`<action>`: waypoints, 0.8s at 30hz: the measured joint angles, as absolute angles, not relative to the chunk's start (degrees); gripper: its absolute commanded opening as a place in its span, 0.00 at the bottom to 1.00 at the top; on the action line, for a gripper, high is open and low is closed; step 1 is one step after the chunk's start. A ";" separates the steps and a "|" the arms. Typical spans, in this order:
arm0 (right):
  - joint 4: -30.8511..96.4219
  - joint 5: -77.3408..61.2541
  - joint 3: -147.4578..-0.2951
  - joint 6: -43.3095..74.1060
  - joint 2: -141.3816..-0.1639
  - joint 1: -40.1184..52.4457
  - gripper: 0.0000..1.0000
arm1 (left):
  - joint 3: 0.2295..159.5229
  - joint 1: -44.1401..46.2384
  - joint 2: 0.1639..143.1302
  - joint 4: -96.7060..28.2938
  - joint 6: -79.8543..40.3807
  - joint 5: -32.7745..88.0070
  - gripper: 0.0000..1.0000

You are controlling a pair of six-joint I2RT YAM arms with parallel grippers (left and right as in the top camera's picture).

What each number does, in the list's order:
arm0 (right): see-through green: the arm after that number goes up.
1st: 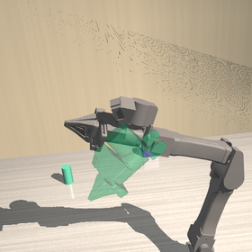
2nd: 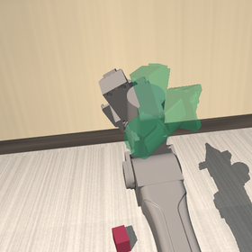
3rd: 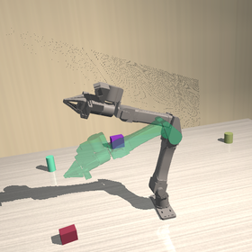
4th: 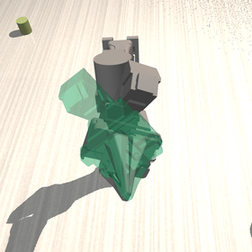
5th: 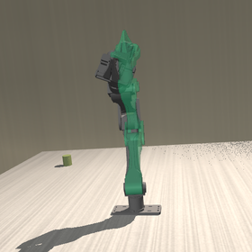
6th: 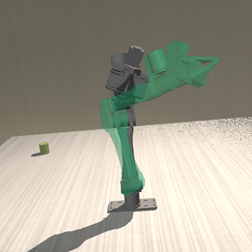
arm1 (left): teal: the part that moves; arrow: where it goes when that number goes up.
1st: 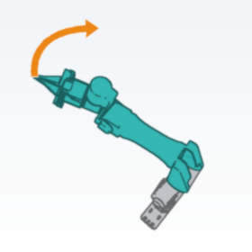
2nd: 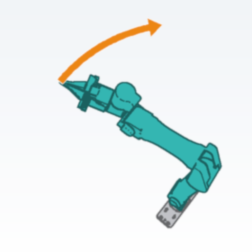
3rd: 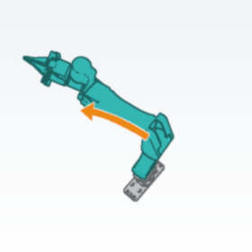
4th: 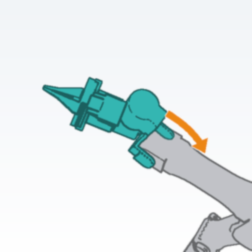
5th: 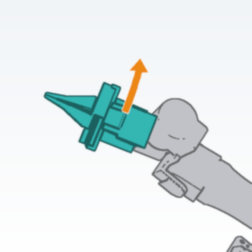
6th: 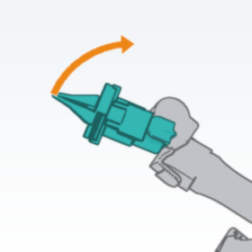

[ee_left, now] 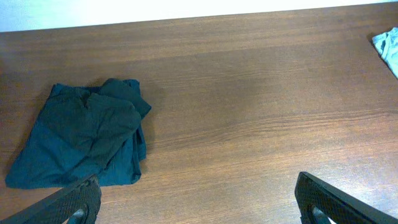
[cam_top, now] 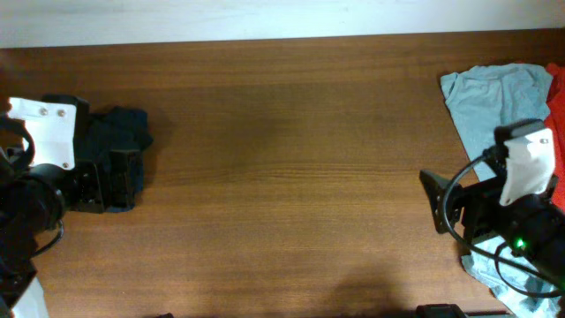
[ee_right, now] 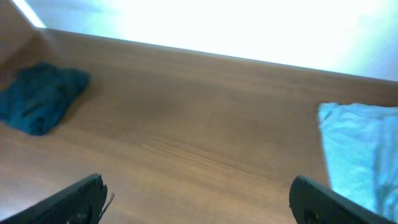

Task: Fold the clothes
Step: 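Release the shirt and lift the left gripper away from the stack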

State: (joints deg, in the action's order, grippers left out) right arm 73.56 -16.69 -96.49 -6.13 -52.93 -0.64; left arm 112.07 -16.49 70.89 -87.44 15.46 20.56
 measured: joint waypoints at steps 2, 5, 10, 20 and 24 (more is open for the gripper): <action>68.10 -15.07 -89.45 -6.48 -47.31 -2.04 0.99 | 112.05 -16.49 70.89 -87.44 15.46 20.56 0.99; 59.96 -13.78 -72.29 -6.74 -33.76 -3.46 0.99 | 111.98 -16.49 70.94 -87.50 15.46 20.56 0.99; 50.28 -12.86 -41.19 -6.90 -16.12 -3.75 0.99 | 111.98 -16.49 70.98 -87.48 15.46 20.56 0.99; 31.51 -15.53 -9.08 -6.94 -1.06 -3.77 0.99 | 111.96 -16.45 71.05 -87.64 15.46 20.56 0.99; 30.35 -16.16 -8.93 -6.90 -0.84 -3.77 0.98 | 111.96 -16.45 71.05 -87.61 15.46 20.56 0.99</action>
State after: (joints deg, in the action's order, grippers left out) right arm 30.35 -16.16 -8.93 -6.90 -0.84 -3.77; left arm 111.96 -16.45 71.05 -87.61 15.46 20.56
